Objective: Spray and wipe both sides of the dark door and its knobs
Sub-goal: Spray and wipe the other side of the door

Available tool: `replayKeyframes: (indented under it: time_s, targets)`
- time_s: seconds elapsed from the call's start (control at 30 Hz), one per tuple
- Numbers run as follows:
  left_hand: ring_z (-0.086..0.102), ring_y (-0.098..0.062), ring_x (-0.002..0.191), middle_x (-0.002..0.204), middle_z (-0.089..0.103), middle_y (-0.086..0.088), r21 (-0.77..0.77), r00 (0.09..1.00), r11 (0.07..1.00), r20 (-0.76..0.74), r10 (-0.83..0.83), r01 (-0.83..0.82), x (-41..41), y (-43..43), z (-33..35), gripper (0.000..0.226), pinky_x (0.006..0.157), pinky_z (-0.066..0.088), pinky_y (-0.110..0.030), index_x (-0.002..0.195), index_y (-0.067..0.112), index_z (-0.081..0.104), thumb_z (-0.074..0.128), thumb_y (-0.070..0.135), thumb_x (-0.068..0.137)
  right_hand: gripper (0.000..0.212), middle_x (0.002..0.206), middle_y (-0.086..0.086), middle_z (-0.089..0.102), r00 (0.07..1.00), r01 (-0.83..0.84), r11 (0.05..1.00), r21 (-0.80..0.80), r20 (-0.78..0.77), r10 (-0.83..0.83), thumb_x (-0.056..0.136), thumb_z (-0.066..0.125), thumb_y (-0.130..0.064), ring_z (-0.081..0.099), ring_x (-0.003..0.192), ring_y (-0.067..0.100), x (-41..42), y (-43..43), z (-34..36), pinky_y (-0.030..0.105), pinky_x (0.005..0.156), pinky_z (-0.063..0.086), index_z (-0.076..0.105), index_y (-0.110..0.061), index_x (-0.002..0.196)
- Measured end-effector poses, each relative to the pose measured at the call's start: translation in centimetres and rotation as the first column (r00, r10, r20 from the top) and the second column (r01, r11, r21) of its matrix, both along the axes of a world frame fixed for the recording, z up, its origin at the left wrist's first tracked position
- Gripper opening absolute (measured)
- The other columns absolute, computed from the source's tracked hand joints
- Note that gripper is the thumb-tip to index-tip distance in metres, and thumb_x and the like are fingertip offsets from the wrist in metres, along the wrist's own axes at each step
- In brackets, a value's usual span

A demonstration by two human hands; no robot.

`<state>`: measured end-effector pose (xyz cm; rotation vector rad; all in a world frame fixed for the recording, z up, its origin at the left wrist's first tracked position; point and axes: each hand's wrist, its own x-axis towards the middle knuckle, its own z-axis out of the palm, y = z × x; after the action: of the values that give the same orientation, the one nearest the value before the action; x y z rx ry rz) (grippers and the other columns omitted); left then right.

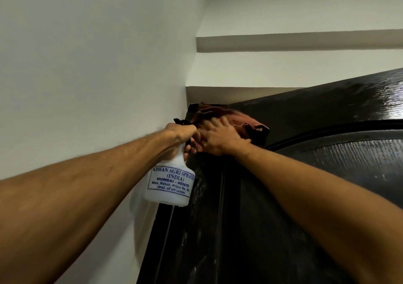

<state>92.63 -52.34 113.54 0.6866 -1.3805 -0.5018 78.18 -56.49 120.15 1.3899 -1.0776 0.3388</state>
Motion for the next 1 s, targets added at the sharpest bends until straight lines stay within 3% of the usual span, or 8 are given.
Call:
replayKeyframes:
  time_s: [0.17, 0.3, 0.47, 0.57, 0.67, 0.77, 0.87, 1.0]
  targets:
    - [0.049, -0.013, 0.047, 0.076, 0.067, -0.015, 0.018, 1.000, 1.000, 0.010, 0.017, -0.017, 0.3, 0.1, -1.4, 0.008, 0.042, 0.041, -0.022, 0.092, 0.000, 0.069, 0.069, 0.006, 0.087, 0.060, 0.163, 0.008, 0.030, 0.998, -0.066, 0.988, 0.139, -0.007, 0.068, 0.104, 0.035, -0.052, 0.024, 0.149, 0.030, -1.0, -0.1, -2.4, 0.051, 0.123, 0.008, 0.026, -0.034, 0.160]
    - [0.046, -0.010, 0.046, 0.081, 0.071, -0.017, 0.024, 0.998, 1.000, 0.068, -0.002, 0.000, -0.7, 1.8, -0.7, 0.015, 0.046, 0.042, -0.024, 0.097, 0.001, 0.067, 0.070, 0.015, 0.091, 0.060, 0.166, 0.008, 0.024, 0.974, -0.023, 0.994, -0.104, 0.222, 0.046, 0.105, 0.036, -0.049, 0.021, 0.150, 0.032, -8.2, 4.6, 2.5, 0.056, 0.124, 0.007, 0.019, -0.038, 0.161]
    - [0.045, -0.009, 0.044, 0.085, 0.071, -0.017, 0.009, 0.995, 0.998, 0.073, -0.061, 0.060, -3.4, 3.4, 0.0, 0.018, 0.043, 0.042, -0.023, 0.100, 0.001, 0.068, 0.071, 0.016, 0.092, 0.057, 0.170, -0.002, 0.016, 0.998, -0.050, 0.999, -0.008, 0.048, 0.050, 0.107, 0.025, -0.054, 0.013, 0.156, 0.025, -11.7, 7.0, -1.9, 0.053, 0.126, 0.004, 0.014, -0.041, 0.162]
    - [0.044, -0.008, 0.043, 0.087, 0.070, -0.017, 0.007, 0.980, 0.987, 0.116, -0.159, 0.160, -8.3, 5.1, 0.1, 0.020, 0.039, 0.042, -0.021, 0.105, 0.001, 0.068, 0.071, 0.017, 0.093, 0.056, 0.161, 0.006, 0.034, 0.980, 0.003, 0.997, -0.075, 0.198, 0.012, 0.107, 0.029, -0.051, 0.028, 0.148, 0.030, -16.9, 11.0, -0.2, 0.055, 0.123, 0.013, 0.020, -0.040, 0.161]
    - [0.044, -0.007, 0.043, 0.086, 0.070, -0.017, -0.006, 0.957, 0.967, 0.145, -0.250, 0.254, -12.2, 6.9, 0.4, 0.022, 0.039, 0.042, -0.021, 0.107, 0.002, 0.067, 0.071, 0.018, 0.093, 0.057, 0.168, 0.006, 0.022, 0.913, 0.028, 0.978, -0.208, 0.403, 0.059, 0.107, 0.029, -0.050, 0.021, 0.152, 0.032, -23.5, 15.0, 1.7, 0.055, 0.124, 0.008, 0.020, -0.038, 0.162]
    - [0.044, -0.008, 0.042, 0.084, 0.070, -0.018, -0.006, 0.932, 0.946, 0.170, -0.319, 0.325, -15.9, 9.1, 0.8, 0.023, 0.040, 0.042, -0.022, 0.106, 0.000, 0.067, 0.072, 0.017, 0.092, 0.057, 0.172, -0.002, 0.008, 0.953, -0.006, 0.982, -0.190, 0.297, 0.064, 0.107, 0.027, -0.053, 0.011, 0.156, 0.028, -26.5, 17.0, -1.6, 0.053, 0.126, 0.005, 0.016, -0.042, 0.162]
    - [0.044, -0.008, 0.042, 0.085, 0.071, -0.018, -0.026, 0.906, 0.923, 0.204, -0.372, 0.385, -20.1, 11.8, 1.3, 0.024, 0.040, 0.042, -0.023, 0.107, -0.001, 0.067, 0.073, 0.016, 0.091, 0.056, 0.167, -0.001, 0.023, 0.983, 0.023, 0.995, -0.097, 0.186, -0.005, 0.107, 0.027, -0.052, 0.022, 0.152, 0.026, -30.0, 19.5, -3.7, 0.050, 0.123, 0.014, 0.017, -0.044, 0.161]
    - [0.044, -0.007, 0.043, 0.087, 0.072, -0.018, -0.036, 0.867, 0.889, 0.245, -0.435, 0.456, -25.4, 15.7, 2.1, 0.017, 0.041, 0.043, -0.022, 0.099, 0.004, 0.067, 0.073, 0.017, 0.090, 0.055, 0.169, 0.005, 0.021, 0.862, 0.085, 0.958, -0.275, 0.502, 0.067, 0.108, 0.028, -0.051, 0.021, 0.152, 0.029, -37.1, 25.4, -0.9, 0.052, 0.124, 0.008, 0.020, -0.040, 0.161]
